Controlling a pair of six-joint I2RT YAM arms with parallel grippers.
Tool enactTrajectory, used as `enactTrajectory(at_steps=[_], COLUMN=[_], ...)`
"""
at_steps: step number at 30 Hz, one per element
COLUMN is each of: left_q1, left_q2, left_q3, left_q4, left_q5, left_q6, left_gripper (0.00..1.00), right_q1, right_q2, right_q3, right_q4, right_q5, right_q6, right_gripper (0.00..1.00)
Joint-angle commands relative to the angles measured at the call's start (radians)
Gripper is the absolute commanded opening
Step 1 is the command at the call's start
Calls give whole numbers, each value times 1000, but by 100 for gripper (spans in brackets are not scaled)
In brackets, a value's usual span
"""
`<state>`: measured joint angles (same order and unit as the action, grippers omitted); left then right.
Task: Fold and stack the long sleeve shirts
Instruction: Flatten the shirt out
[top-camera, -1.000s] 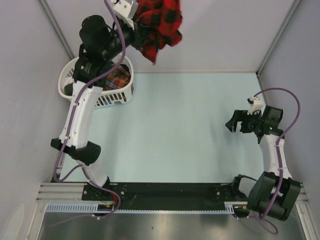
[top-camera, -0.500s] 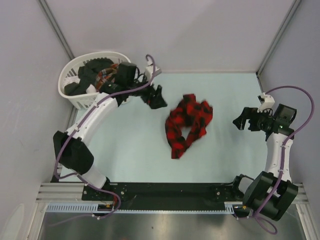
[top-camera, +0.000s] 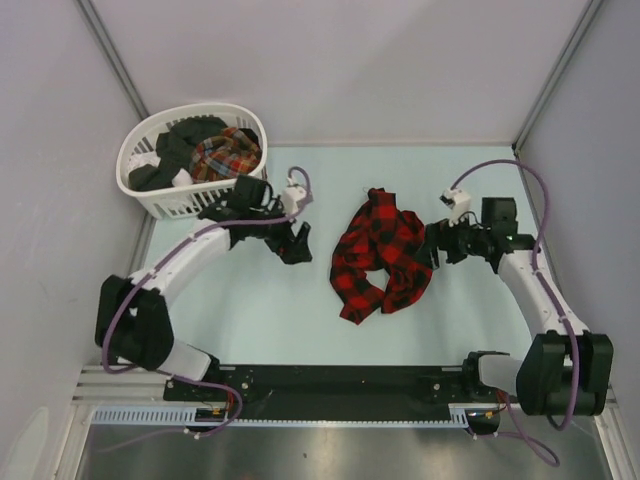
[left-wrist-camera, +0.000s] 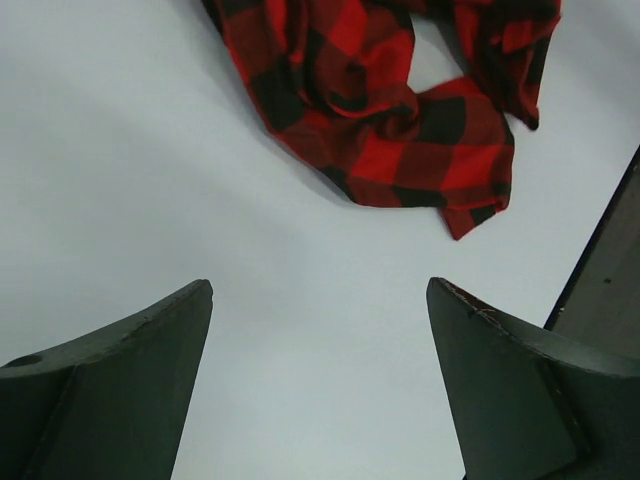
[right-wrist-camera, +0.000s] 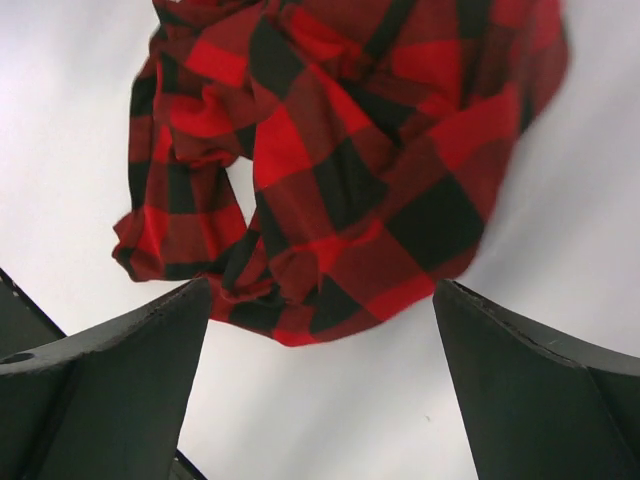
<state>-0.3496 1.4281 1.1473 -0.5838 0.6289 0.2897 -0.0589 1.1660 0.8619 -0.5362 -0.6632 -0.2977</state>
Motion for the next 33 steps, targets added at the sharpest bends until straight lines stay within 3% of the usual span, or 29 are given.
enactTrajectory(at_steps=[1,9,12,13,15,16,17,19,25,33], left_q1=[-120,-225,-241,-241,-242,-241,-238,-230,-161,-8], left_q2=[123,371,442,456,479,477,453,404,65,-207], left_q3=[-60,66,106,126,143,149,152,143,62,167], left_q4=[153,243,254,251,242,224,213,171,135,39], left_q5=[-98,-172,-173,-175,-190,-192,-195,-175,-181,-159], left_q6=[-49,-72,-67,-72,-70,-52,-44,-20,0,-24], left_gripper=[93,92,86,78,62,38,26,3,0,0], right_q1=[128,249,269,271,272,268,265,243,101,-94], right_q2=[70,231,276,288,304,316,316,299,216,129], right_q3=[45,51,54,54,71,78,89,101,218,410], right_q4=[79,140,171,194,202,205,205,209,147,51], right_q5=[112,240,313,359,392,419,425,444,332,99], right_q6=[48,52,63,81,91,97,95,101,69,51], right_gripper=[100,95,88,84,68,59,35,0,0,0])
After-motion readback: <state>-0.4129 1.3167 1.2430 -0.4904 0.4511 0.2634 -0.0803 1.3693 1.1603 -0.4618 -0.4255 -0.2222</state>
